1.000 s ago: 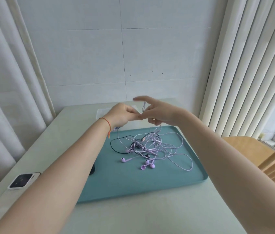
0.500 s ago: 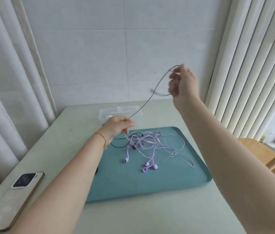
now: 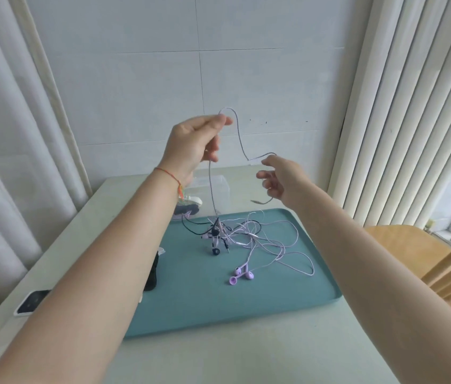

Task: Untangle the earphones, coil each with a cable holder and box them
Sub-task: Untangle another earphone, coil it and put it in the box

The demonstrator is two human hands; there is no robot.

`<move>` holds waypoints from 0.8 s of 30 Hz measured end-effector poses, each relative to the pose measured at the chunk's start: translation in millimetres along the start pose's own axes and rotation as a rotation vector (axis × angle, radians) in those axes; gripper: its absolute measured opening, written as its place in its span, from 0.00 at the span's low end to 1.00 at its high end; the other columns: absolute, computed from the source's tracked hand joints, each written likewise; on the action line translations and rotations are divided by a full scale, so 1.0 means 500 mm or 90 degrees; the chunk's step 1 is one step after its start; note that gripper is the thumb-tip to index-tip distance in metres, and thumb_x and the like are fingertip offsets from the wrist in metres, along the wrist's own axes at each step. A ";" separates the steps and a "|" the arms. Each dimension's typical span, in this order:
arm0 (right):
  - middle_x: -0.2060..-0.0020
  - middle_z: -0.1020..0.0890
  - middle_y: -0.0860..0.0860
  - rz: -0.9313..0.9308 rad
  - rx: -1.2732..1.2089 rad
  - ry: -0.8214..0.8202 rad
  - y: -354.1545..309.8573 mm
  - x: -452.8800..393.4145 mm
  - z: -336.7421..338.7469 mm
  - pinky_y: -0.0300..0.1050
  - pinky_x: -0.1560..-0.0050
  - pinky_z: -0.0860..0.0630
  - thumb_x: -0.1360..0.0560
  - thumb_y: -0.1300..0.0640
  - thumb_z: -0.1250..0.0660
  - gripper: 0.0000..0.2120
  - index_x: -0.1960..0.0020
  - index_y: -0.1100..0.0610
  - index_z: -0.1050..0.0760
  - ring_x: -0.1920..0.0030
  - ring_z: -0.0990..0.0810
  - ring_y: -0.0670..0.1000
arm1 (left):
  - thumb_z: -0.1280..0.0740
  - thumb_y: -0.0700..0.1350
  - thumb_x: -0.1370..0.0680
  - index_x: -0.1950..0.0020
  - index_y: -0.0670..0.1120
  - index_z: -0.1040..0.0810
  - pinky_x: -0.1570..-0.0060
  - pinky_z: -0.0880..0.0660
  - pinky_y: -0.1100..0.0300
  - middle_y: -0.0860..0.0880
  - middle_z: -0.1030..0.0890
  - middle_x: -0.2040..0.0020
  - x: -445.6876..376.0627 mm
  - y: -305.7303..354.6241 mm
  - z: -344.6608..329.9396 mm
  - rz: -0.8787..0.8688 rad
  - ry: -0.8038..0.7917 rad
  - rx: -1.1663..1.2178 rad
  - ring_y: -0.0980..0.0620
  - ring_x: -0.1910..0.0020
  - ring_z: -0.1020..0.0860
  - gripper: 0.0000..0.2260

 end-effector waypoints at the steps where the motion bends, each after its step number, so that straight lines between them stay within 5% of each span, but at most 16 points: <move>1: 0.67 0.23 0.53 0.006 0.012 -0.031 -0.002 0.004 -0.004 0.35 0.76 0.42 0.24 0.59 0.40 0.05 0.48 0.53 0.30 0.75 0.33 0.49 | 0.32 0.48 0.22 0.53 0.47 0.16 0.75 0.35 0.63 0.51 0.32 0.75 -0.002 0.001 0.000 -0.003 -0.001 -0.046 0.54 0.76 0.36 0.07; 5: 0.65 0.22 0.54 0.070 0.072 -0.229 -0.011 0.028 -0.032 0.37 0.75 0.40 0.24 0.61 0.42 0.23 0.33 0.42 0.35 0.73 0.32 0.50 | 0.28 0.52 0.25 0.54 0.51 0.15 0.73 0.37 0.67 0.58 0.30 0.80 0.016 -0.071 -0.006 0.083 -0.126 -0.364 0.62 0.78 0.34 0.06; 8: 0.64 0.22 0.54 0.084 0.143 -0.317 -0.008 0.042 -0.049 0.38 0.73 0.39 0.24 0.62 0.45 0.23 0.33 0.44 0.30 0.72 0.31 0.50 | 0.26 0.63 0.36 0.60 0.56 0.14 0.58 0.33 0.62 0.53 0.21 0.64 0.036 -0.135 -0.006 0.161 -0.201 -0.406 0.53 0.62 0.28 0.13; 10: 0.64 0.21 0.53 0.065 0.196 -0.331 0.000 0.043 -0.057 0.39 0.73 0.39 0.22 0.57 0.44 0.17 0.37 0.49 0.24 0.72 0.30 0.49 | 0.27 0.65 0.40 0.61 0.58 0.14 0.56 0.36 0.56 0.48 0.24 0.62 0.044 -0.149 -0.009 0.185 -0.211 -0.406 0.51 0.60 0.32 0.15; 13: 0.66 0.23 0.52 0.057 0.255 -0.319 0.012 0.042 -0.068 0.40 0.72 0.39 0.20 0.48 0.42 0.15 0.44 0.56 0.22 0.73 0.31 0.49 | 0.24 0.52 0.31 0.61 0.48 0.14 0.64 0.35 0.66 0.57 0.25 0.72 0.052 -0.144 -0.007 0.198 -0.191 -0.370 0.55 0.69 0.29 0.08; 18: 0.67 0.21 0.51 0.139 0.360 -0.253 0.023 0.033 -0.072 0.36 0.76 0.39 0.25 0.60 0.32 0.03 0.54 0.59 0.21 0.77 0.32 0.47 | 0.26 0.44 0.27 0.60 0.44 0.19 0.72 0.38 0.63 0.57 0.28 0.75 0.065 -0.149 -0.003 0.208 -0.192 -0.345 0.61 0.80 0.35 0.05; 22: 0.66 0.24 0.58 0.142 0.355 -0.286 0.033 0.031 -0.078 0.36 0.77 0.40 0.26 0.60 0.30 0.02 0.55 0.58 0.20 0.77 0.34 0.48 | 0.26 0.45 0.26 0.58 0.44 0.19 0.77 0.39 0.70 0.59 0.29 0.77 0.075 -0.162 0.002 0.218 -0.202 -0.333 0.62 0.79 0.34 0.06; 24: 0.65 0.25 0.59 0.136 0.354 -0.312 0.037 0.034 -0.085 0.36 0.76 0.40 0.25 0.63 0.32 0.03 0.54 0.57 0.20 0.76 0.34 0.48 | 0.27 0.47 0.26 0.59 0.45 0.19 0.71 0.37 0.66 0.55 0.27 0.71 0.076 -0.169 0.003 0.225 -0.196 -0.352 0.57 0.71 0.31 0.06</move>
Point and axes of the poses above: each hand's wrist, its own x-axis away from the middle knuckle, its own z-axis out of the back of the hand, y = z × x, the point moved 4 cm from there along -x, towards the middle knuckle
